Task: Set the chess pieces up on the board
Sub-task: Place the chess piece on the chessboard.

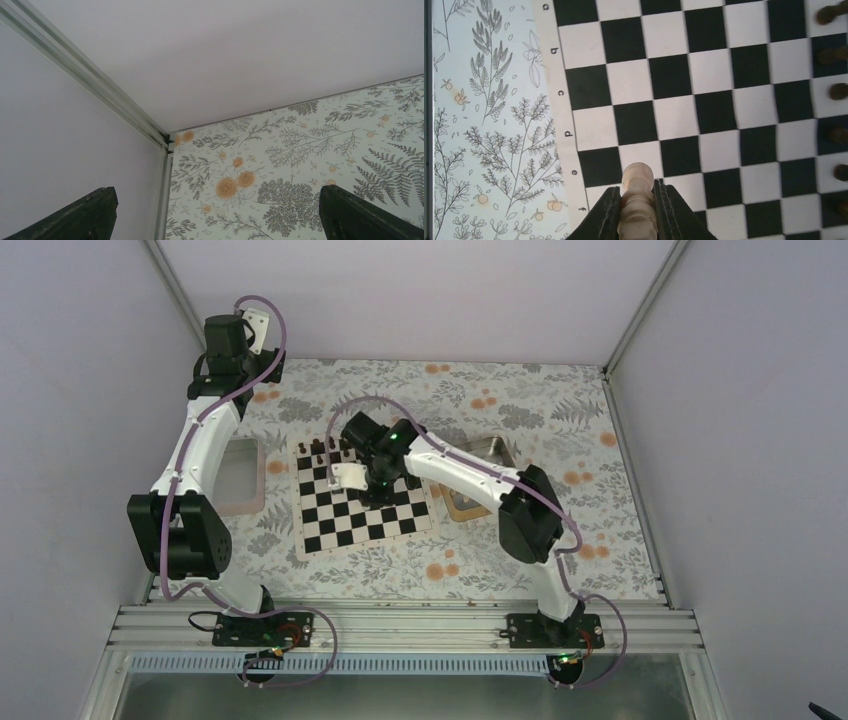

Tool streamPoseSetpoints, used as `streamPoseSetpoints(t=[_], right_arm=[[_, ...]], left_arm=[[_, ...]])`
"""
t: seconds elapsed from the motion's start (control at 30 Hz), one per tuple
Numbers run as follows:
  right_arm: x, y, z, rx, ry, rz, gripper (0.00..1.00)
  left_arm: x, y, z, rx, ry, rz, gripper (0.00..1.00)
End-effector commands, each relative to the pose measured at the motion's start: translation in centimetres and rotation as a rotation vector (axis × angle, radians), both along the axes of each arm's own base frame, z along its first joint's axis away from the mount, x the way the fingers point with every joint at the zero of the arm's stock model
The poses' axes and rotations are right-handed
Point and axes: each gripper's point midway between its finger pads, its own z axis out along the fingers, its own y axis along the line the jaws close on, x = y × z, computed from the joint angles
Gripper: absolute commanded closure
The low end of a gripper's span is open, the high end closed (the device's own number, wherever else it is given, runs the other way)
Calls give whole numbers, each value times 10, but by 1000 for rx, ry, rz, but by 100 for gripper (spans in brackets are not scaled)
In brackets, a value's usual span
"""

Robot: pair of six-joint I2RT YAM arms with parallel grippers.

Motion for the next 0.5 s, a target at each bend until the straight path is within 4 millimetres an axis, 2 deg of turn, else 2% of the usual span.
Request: streamPoseSetpoints(t=[0.0,0.2,0.47], right_arm=[[-24,10,-34,-51,50,45,89],[-31,22,-50,-58,61,72,89],[-32,21,-64,-78,68,75,90]], left_arm=[[4,4,8,0,-23,19,0],[3,2,8,-6,-22,12,0],[2,1,9,-9,-24,5,0]])
